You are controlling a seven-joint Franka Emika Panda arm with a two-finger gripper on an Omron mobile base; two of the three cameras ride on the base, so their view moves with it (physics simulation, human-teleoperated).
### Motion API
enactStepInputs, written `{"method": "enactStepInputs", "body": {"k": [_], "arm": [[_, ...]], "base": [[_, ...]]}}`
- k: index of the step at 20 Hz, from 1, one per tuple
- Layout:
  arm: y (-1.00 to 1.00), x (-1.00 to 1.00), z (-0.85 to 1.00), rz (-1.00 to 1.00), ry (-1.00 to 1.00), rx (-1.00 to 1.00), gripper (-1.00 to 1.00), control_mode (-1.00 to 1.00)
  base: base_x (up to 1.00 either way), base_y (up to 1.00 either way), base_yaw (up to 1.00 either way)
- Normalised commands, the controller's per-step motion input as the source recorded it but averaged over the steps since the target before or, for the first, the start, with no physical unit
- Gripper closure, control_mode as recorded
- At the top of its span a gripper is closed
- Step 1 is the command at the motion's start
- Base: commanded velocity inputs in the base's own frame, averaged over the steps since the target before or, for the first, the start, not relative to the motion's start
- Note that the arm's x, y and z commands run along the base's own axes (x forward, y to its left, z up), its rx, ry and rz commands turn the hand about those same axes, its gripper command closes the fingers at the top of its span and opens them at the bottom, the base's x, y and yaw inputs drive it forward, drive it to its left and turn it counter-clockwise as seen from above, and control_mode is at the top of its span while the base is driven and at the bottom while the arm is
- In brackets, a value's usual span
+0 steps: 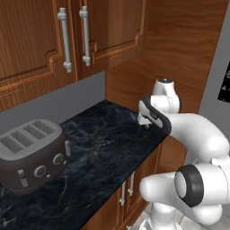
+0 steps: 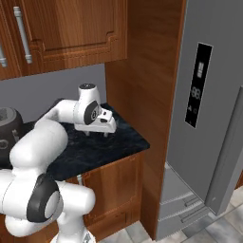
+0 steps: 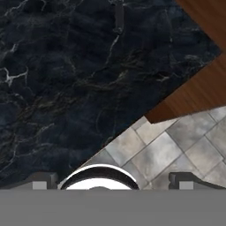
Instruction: Retrieve the butter from the fridge and place it on a plate on the dining table. Then retrieve the butter knife by the fridge and place it near the plate.
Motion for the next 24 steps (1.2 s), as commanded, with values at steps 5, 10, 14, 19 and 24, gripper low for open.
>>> {"method": "enactStepInputs", "body": {"k": [5, 10, 14, 19, 24], "arm": [[0.00, 0.62, -0.27, -0.01, -0.08, 0.00, -1.00, -1.00], [0.03, 0.74, -0.08, -0.03, -0.05, 0.00, -1.00, -1.00], [0.11, 0.84, 0.00, -0.03, -0.03, 0.00, -1.00, -1.00], [0.06, 0.52, -0.20, -0.01, 0.01, 0.01, -1.00, -1.00], [0.00, 0.48, -0.33, 0.00, 0.00, 0.00, -1.00, -1.00]], "base": [[0.00, 0.00, 0.00], [0.00, 0.00, 0.00], [0.00, 0.00, 0.00], [0.00, 0.00, 0.00], [0.00, 0.00, 0.00]]}}
